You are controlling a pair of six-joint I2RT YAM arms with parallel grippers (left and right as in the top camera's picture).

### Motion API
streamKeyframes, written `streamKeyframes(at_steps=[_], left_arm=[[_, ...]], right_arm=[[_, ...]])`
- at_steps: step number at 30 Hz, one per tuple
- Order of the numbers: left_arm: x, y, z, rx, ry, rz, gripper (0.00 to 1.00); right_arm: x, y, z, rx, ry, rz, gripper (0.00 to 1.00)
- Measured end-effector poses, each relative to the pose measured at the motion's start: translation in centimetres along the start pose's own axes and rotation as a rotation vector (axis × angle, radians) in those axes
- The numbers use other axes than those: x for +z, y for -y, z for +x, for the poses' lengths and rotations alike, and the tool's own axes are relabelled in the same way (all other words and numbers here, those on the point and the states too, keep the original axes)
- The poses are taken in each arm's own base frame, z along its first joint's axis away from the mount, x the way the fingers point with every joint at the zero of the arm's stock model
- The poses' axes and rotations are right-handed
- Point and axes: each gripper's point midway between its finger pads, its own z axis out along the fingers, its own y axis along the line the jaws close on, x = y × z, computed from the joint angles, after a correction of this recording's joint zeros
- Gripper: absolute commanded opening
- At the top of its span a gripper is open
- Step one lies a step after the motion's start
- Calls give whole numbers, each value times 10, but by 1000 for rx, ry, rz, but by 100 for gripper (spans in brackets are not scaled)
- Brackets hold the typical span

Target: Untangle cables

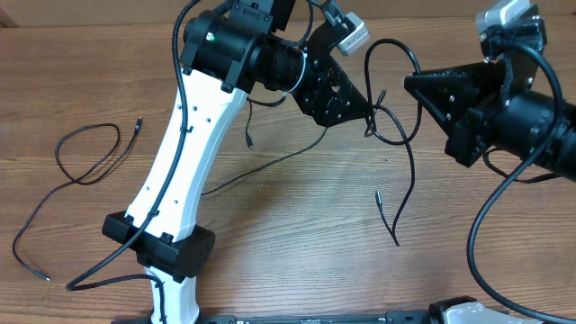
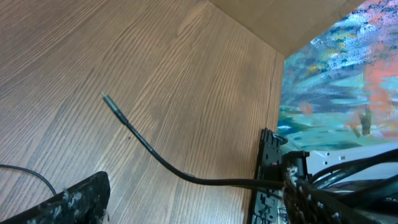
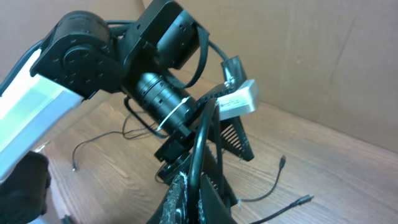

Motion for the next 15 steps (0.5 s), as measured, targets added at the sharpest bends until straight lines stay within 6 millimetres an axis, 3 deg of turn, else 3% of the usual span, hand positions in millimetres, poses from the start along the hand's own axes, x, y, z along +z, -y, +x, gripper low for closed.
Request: streamKeyframes(at_steps=[8,15], left_arm=[[-2,-2,1,-13,0,-3,89],[-13,-16,2,-41,13,-30,89]], right_arm=[[1,4,-7,-14,23,20,4],[13,12,-5,-2,3,23,4]])
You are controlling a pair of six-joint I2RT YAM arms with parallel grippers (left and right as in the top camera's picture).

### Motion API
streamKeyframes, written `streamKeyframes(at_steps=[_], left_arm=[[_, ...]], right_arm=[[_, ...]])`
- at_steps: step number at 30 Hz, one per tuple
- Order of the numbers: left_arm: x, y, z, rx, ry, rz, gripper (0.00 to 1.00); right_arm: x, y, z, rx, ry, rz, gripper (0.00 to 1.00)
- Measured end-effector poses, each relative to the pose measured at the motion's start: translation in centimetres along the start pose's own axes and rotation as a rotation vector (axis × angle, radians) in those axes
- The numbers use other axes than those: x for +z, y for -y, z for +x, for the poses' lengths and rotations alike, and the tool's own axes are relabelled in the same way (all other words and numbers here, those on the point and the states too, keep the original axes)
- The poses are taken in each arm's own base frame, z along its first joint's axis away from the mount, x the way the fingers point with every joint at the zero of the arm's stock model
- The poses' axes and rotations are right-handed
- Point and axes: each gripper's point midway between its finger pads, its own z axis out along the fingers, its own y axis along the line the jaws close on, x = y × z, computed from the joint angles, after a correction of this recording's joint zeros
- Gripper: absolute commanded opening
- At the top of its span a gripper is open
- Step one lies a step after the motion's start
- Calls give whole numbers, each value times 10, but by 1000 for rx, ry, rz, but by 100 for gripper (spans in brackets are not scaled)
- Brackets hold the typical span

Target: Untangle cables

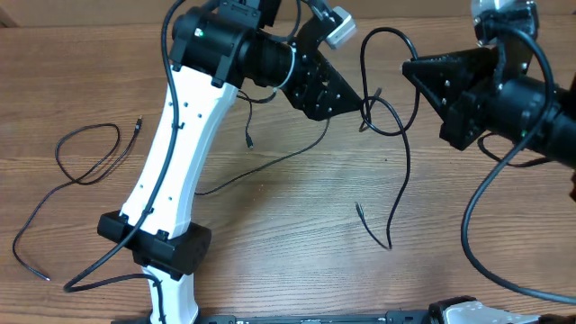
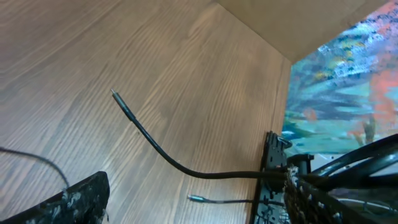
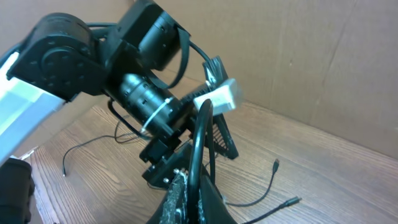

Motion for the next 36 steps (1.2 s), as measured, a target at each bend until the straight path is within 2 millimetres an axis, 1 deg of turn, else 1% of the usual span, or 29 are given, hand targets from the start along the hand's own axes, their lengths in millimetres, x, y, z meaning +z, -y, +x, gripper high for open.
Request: streamKeyframes(at_steps=[5,22,36], left_arm=[[-6,-7,0,-12,9,-14,89],[-6,-6,5,-46,-8,-9,88],[-20,14,5,-33,3,-10,88]], right_arm=[[2,2,1,3,-5,6,4],[2,7,-1,-2,2,29,4],[7,10,0,4,-8,37,4]])
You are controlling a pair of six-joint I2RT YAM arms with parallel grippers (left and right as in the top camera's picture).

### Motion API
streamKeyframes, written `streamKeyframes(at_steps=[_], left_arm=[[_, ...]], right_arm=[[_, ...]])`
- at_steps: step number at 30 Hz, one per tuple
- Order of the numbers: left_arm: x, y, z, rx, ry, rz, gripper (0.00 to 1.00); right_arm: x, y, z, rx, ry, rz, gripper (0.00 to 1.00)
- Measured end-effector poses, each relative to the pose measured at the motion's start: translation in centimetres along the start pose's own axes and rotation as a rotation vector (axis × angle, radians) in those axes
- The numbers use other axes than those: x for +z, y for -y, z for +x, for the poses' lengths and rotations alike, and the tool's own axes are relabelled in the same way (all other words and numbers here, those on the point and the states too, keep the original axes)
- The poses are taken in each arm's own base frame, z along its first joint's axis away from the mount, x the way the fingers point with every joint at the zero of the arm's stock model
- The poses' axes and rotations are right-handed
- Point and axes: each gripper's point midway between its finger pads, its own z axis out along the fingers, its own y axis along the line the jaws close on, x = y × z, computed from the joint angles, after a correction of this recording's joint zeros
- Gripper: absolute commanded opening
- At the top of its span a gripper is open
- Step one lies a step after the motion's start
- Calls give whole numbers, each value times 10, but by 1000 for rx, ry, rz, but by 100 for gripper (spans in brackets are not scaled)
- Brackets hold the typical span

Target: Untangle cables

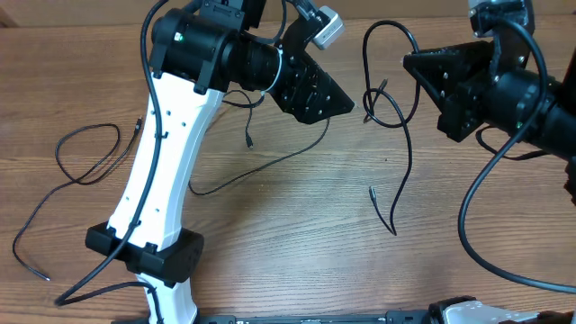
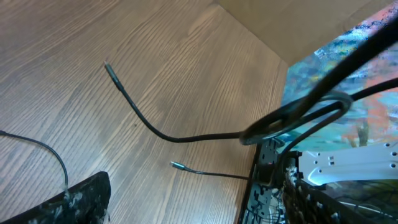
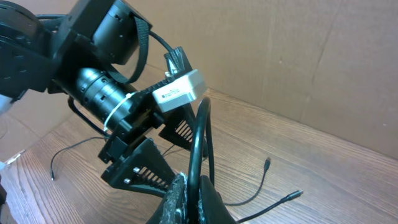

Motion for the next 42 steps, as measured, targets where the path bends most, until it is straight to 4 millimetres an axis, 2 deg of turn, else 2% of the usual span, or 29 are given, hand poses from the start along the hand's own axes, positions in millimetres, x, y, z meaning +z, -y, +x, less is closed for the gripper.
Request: streamKeyframes(at_steps=[9,18,31,35,38,39,40,42], left_arm=[[20,19,2,61,-40,-9,89],[21,5,5,40,-60,-99,89],[20,1,-5,72,-27,-118,88],[20,0,-7,78,-19,-120,84],[20,0,-9,83,-12,-124,75],[20,-1,-9,83,-11,-126,66],[20,-1,-10,78,-7,-131,51],[20,-2,-12,71,-1,-134,28]], right_arm=[[0,0,5,10,-19,0,4],[0,0,5,11,-21,1,4],[0,-3,6,14,-25,-19,4],[0,-6,6,14,-23,-34,4],[-2,-8,5,13,-18,-42,4],[-4,-10,5,12,-15,-44,4],[-6,-11,5,11,-10,-47,4],[-12,-16,4,5,2,-56,4]])
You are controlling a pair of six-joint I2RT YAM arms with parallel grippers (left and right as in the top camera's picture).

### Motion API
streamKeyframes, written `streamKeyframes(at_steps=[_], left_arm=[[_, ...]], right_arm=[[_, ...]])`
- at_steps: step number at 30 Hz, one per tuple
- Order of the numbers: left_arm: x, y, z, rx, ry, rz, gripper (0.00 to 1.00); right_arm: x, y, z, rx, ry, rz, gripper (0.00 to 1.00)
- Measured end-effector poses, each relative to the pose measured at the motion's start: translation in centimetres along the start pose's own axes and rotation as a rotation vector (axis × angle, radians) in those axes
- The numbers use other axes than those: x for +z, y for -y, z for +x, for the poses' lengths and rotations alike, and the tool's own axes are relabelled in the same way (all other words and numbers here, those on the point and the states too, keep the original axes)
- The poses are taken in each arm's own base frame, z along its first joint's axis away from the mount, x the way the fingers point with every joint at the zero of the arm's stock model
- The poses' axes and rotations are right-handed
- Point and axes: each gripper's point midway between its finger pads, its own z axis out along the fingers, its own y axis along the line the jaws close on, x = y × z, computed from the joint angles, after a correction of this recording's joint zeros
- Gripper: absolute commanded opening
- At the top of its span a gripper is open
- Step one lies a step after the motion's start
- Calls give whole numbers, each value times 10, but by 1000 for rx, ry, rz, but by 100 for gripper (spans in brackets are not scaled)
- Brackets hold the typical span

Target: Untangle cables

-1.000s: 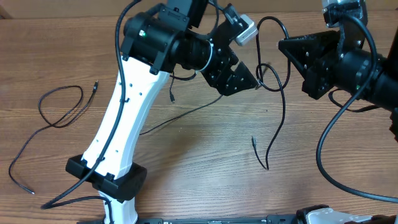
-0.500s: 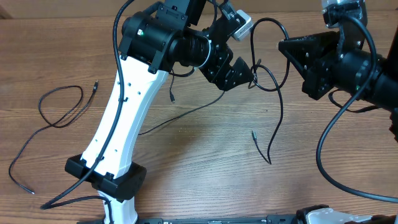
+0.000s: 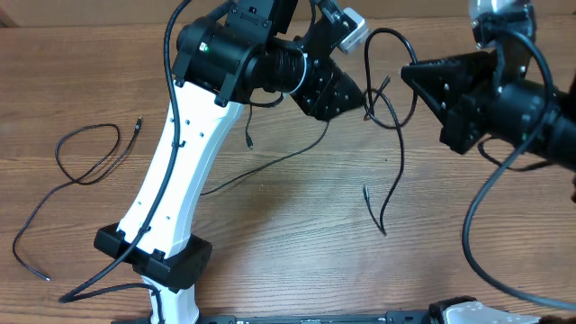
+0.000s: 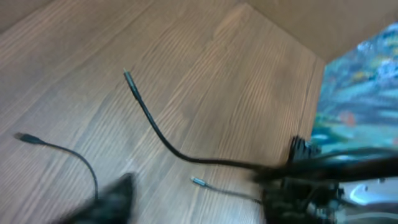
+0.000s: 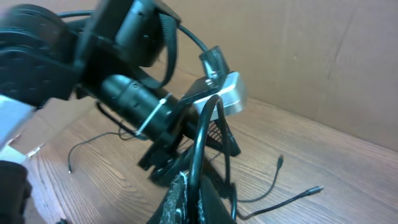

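A black cable (image 3: 397, 153) hangs from my right gripper (image 3: 405, 72), which is shut on it (image 5: 194, 186). It loops up above the gripper, and its free end (image 3: 365, 191) dangles over the table. My left gripper (image 3: 362, 97) is raised just left of that loop, close to the cable. In the blurred left wrist view its fingers (image 4: 106, 200) stand wide apart around my left gripper's gap (image 4: 199, 199) and a cable end (image 4: 128, 74) lies on the wood. A second thin cable (image 3: 270, 166) lies on the table under the left arm.
A third black cable (image 3: 85, 153) lies coiled at the far left, trailing toward the front edge. The white left arm (image 3: 184, 171) crosses the middle of the table. A cardboard wall (image 5: 298, 56) stands behind the table.
My left gripper has shifted right and now sits closer to the hanging loop. The right gripper is slightly lower, still shut on the cable. The dangling end has swung a little.
My right gripper held the black cable aloft at every moment. The left gripper was at the loop, then a little left of it, then further left and clear of it. Now it is back beside the loop, fingers still apart.
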Motion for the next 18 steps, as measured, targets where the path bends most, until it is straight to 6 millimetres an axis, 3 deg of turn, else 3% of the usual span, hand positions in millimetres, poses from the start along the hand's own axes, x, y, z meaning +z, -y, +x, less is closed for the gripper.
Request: streamKeyframes(at_steps=[1,2,7,14,18], left_arm=[[0,0,-1,3,4,-1,12],[0,-1,-2,-3,7,-4,6],[2,1,-6,0,20,-3,4],[17,8,-9,21,14,21,4],[21,-1,-7,-13,1,-24,4]], right_arm=[[-3,-2,0,-3,5,-5,4],[-5,-5,-1,-6,11,-9,4],[-16,-15,2,-9,16,-30,4],[-16,-17,9,11,-10,-44,4],[-16,-15,9,12,-13,-30,4]])
